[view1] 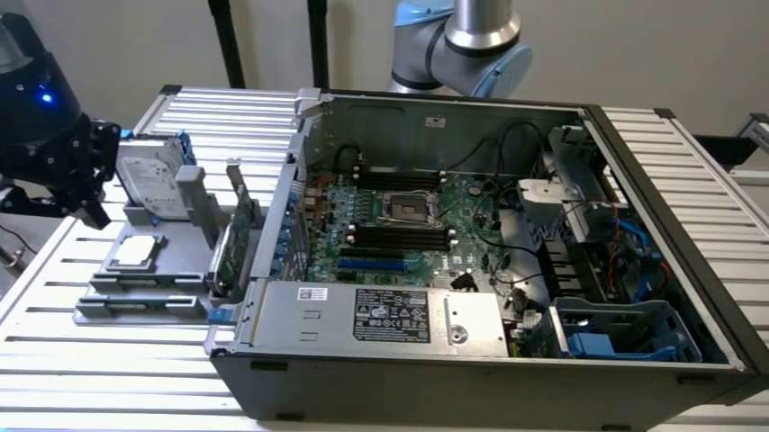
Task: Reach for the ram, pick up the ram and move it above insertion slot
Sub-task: 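Pick up the ram and move it above insertion slot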
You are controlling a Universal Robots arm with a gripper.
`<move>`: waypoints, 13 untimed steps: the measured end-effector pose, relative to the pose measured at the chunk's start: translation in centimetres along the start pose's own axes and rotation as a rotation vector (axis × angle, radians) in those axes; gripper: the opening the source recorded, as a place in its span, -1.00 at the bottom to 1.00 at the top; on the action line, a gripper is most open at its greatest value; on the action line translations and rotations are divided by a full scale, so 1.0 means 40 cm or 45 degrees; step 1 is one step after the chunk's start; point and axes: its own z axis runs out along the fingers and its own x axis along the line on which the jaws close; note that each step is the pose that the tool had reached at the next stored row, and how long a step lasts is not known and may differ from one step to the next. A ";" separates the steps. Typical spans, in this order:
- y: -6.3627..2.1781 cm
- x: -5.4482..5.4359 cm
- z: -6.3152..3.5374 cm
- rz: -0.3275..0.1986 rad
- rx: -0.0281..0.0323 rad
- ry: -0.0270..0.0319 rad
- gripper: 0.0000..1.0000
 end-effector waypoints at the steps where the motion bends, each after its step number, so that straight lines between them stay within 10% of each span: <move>1: 0.000 0.000 0.001 -0.023 0.0012 0.0003 -0.79; 13: 0.000 0.000 0.009 -0.299 0.0238 0.0028 -0.79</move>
